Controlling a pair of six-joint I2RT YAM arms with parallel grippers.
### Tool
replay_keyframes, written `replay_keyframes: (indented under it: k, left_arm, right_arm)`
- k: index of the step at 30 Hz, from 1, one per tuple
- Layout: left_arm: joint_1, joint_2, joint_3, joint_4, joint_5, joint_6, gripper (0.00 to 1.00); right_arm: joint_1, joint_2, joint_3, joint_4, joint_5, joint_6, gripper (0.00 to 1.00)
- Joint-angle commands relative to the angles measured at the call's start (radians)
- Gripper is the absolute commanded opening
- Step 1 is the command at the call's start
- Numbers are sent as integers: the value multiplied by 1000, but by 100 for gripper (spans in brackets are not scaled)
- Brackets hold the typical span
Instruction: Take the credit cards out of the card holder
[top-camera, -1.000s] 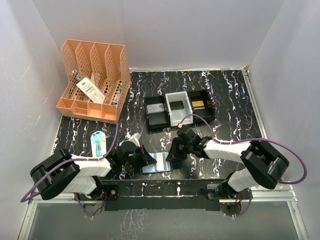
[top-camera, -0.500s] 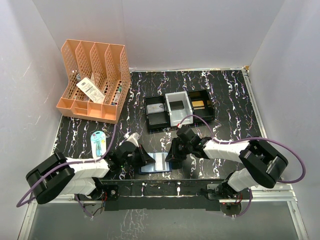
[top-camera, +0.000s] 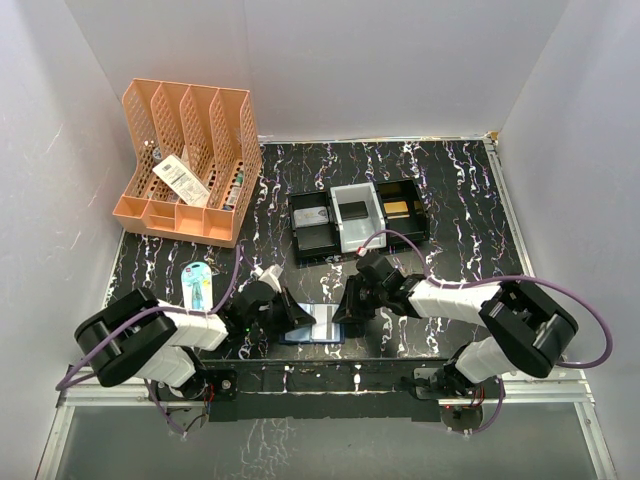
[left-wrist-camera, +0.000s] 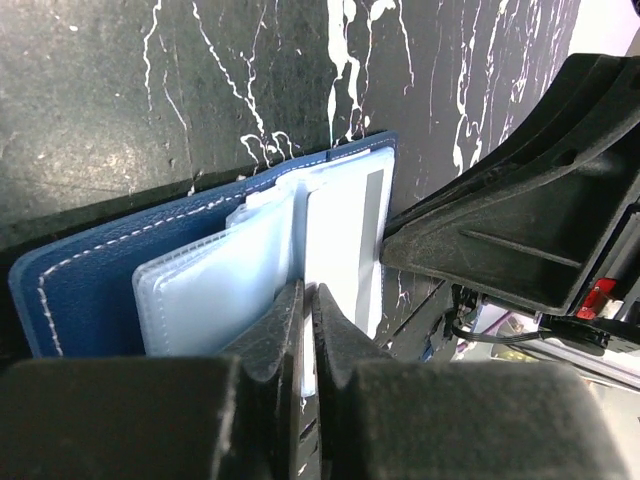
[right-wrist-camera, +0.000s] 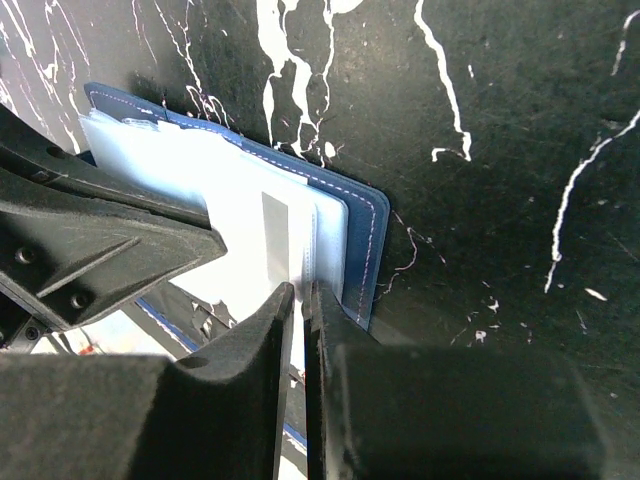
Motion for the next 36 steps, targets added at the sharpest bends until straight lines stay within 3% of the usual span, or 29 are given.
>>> replay_keyframes:
  k: [1,7,14,22,26,31,36]
  left_arm:
    - [-20,57,21,116,67,-4,0]
    - [-20,-54,-11,3,11,19,0]
    - [-15,-251,-51,-136,-53,63,0]
    - [-16,-230,-32,-188,-72,49,0]
    - [-15,-204,-17,-176,-57,43,22]
    - [-16,-179,-27,-112,-55,10,30]
    - [-16,-195,5,-168,-47,17,37]
  right_arm:
    - [27,29,-27,2,9,-18,9]
    - [26,25,26,-140,154,-51,11]
    - [24,25,36,-154,163,-65,12]
    - [24,15,45,-141,136,-76,9]
    - [24,14,42,-135,134,-67,9]
    - [24,1,42,-130,127,-55,11]
    - [24,-22,68,-148,126,-63,12]
